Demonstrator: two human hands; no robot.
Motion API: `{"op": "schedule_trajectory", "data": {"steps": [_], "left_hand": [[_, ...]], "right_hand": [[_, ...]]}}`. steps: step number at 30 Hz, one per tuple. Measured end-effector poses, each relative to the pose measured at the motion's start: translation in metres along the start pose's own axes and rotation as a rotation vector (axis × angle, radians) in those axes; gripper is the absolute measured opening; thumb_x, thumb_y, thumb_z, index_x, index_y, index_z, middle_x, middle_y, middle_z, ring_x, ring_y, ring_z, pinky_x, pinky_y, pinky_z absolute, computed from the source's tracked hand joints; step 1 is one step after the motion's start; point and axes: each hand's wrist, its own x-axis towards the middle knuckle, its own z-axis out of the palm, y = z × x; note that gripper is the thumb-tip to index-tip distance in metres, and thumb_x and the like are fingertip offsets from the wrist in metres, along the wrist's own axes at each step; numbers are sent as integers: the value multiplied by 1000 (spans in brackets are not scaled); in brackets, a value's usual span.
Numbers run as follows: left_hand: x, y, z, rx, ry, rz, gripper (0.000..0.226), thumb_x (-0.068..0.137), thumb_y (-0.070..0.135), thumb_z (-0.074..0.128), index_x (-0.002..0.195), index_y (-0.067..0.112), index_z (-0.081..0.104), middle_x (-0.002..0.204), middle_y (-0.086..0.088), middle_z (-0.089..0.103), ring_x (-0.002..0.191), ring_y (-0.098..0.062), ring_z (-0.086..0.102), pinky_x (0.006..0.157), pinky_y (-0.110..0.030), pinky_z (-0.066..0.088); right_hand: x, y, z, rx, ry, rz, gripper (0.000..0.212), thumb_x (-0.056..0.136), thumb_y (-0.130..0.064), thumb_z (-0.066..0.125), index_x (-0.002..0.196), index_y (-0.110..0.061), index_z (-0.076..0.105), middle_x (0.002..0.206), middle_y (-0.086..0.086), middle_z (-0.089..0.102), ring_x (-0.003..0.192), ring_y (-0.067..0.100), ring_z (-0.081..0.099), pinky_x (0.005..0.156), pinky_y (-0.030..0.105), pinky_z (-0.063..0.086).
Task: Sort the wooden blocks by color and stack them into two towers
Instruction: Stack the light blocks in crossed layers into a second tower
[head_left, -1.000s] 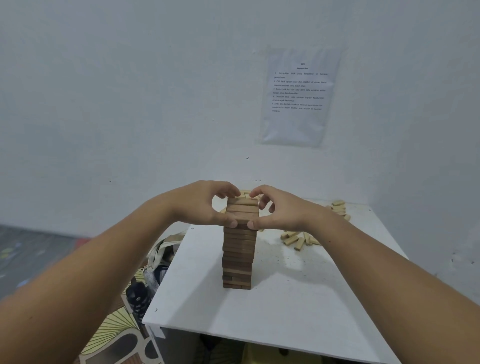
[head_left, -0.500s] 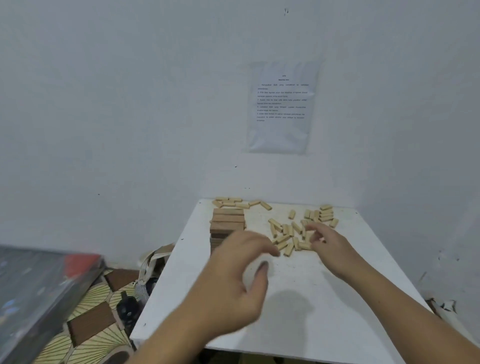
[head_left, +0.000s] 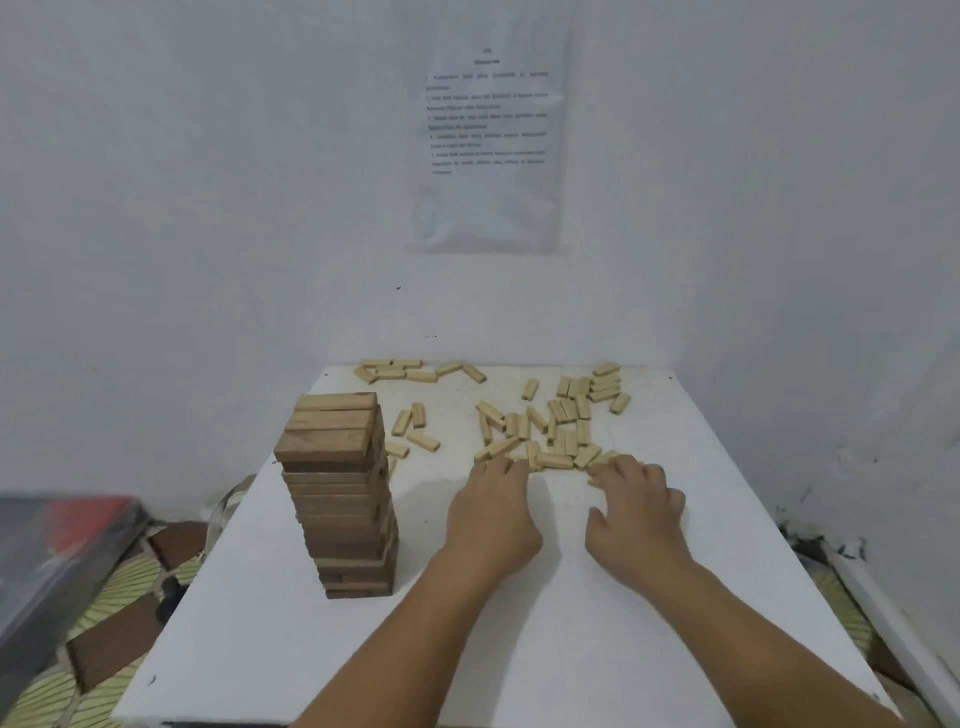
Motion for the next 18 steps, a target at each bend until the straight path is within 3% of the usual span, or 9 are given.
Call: {"op": "schedule_trajectory", "data": {"steps": [3, 6, 12, 16, 18], "left_hand": [[23, 1, 12, 115, -5, -21, 63, 90, 12, 50, 152, 16, 38, 151, -4, 41, 138, -29, 34, 108, -41, 41], [28, -3, 23, 244, 17, 13, 53, 90, 13, 48, 143, 14, 49, 145, -5, 46, 133, -31, 37, 105, -40, 40], [-4, -24, 42, 244, 132, 139, 52, 72, 11, 59, 123, 16, 67, 118, 0, 60, 104, -27, 56, 81, -35, 49], [-39, -26, 43, 62, 108, 262, 65, 86, 5, 46, 148, 22, 49, 131, 2, 50, 115, -21, 44, 90, -31, 42], [-39, -31, 40, -43, 141, 301, 62, 90, 5, 47, 149, 24, 50, 130, 3, 51, 118, -19, 44, 93, -32, 45]], "right_hand": [[9, 9, 16, 2, 58, 20, 46, 85, -26, 60, 131, -28, 57, 126, -8, 50, 115, 22, 41, 90, 40, 32], [8, 19, 33, 60, 192, 12, 39, 75, -16, 64, 113, -22, 66, 110, -3, 55, 99, 24, 49, 79, 40, 36], [5, 20, 40, 78, 299, -66, 37, 69, -14, 54, 104, -20, 65, 101, -4, 60, 94, 23, 52, 75, 39, 40], [7, 21, 42, 72, 330, -72, 39, 67, -14, 51, 100, -16, 72, 99, 0, 62, 93, 25, 54, 74, 39, 43], [9, 22, 41, 74, 310, -97, 36, 67, -7, 59, 99, -11, 75, 99, 3, 63, 93, 28, 57, 74, 40, 47]]}}
